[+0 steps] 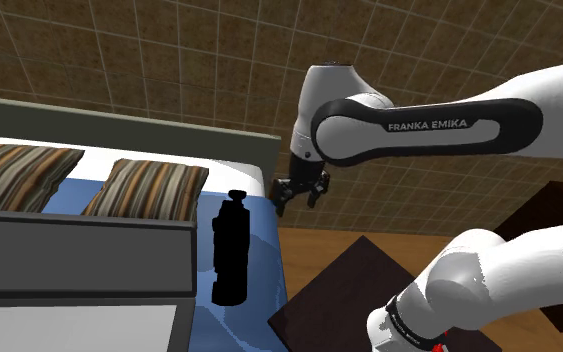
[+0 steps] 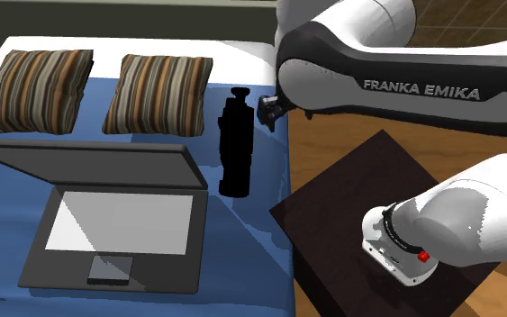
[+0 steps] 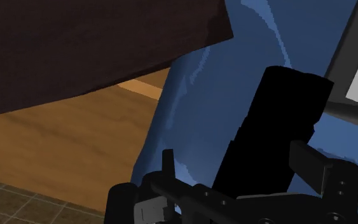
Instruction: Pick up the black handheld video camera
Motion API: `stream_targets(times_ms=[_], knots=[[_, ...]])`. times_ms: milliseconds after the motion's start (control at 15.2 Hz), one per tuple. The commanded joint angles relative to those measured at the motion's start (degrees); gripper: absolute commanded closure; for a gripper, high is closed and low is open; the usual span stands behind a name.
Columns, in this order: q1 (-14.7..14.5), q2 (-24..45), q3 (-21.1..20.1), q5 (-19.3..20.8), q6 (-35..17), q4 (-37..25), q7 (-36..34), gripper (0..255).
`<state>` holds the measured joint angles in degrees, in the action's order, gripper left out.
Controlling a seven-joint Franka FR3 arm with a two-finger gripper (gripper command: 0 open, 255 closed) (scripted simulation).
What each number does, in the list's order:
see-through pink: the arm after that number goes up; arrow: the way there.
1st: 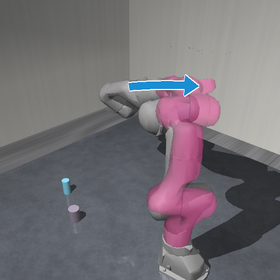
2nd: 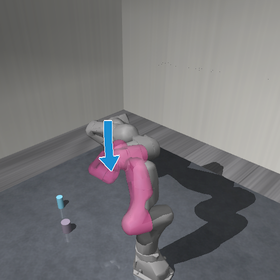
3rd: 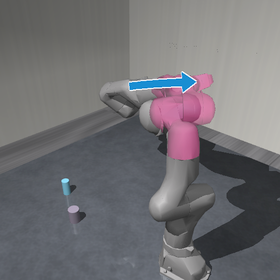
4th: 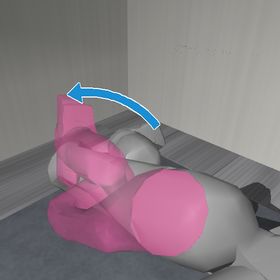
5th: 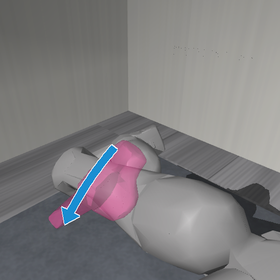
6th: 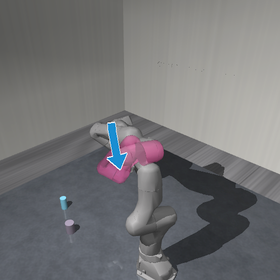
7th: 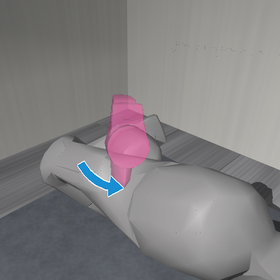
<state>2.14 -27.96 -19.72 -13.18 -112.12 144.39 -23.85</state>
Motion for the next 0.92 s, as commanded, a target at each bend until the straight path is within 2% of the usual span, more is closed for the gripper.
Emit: stream_targets(times_ms=[0,330,594,792,858], knots=[[0.66,3.62,-2.62,0.10,-4.11,-0.64,-4.92,0],[3.35,15.02,-8.69,4.23,-13.47,-4.45,-18.16,0],[5.15,25.46,-11.85,11.98,-19.19,-9.22,-30.86,0],[4.94,33.56,-12.05,19.61,-21.80,-13.81,-41.06,0],[4.69,34.17,-11.77,20.10,-22.51,-13.60,-41.42,0]])
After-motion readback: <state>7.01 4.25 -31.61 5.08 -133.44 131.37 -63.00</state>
